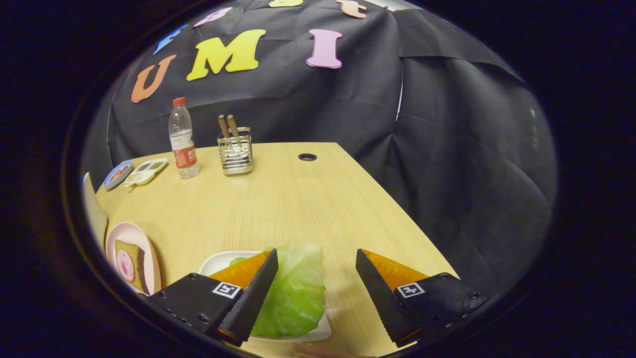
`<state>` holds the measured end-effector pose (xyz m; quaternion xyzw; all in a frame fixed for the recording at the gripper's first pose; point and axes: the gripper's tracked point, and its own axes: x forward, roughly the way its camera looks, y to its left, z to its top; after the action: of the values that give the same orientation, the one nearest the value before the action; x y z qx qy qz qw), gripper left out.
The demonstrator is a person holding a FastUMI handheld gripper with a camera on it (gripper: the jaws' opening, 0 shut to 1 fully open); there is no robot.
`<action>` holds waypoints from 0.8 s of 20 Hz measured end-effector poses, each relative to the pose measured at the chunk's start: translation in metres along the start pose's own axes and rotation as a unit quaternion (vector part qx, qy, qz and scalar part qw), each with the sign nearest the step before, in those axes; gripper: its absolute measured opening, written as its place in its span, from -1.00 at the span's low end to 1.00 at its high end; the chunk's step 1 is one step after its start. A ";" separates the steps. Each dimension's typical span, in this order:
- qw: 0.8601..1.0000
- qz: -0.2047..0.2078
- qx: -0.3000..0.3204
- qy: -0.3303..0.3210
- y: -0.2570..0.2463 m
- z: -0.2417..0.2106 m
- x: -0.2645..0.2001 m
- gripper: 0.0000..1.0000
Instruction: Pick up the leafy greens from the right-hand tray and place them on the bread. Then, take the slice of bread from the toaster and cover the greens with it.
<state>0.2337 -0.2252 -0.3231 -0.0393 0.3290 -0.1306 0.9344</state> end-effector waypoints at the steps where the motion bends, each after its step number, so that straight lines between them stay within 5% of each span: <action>1: 1.000 0.002 0.005 0.011 0.004 -0.005 0.003 0.94; 2: 1.000 0.011 0.009 0.027 0.010 -0.012 0.005 0.93; 12: 0.999 0.015 0.004 0.037 0.011 -0.018 0.000 -0.89; 16: 1.000 0.002 0.014 0.004 -0.003 -0.003 -0.020 -1.00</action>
<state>0.2165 -0.2228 -0.3128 -0.0248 0.3313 -0.1340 0.9336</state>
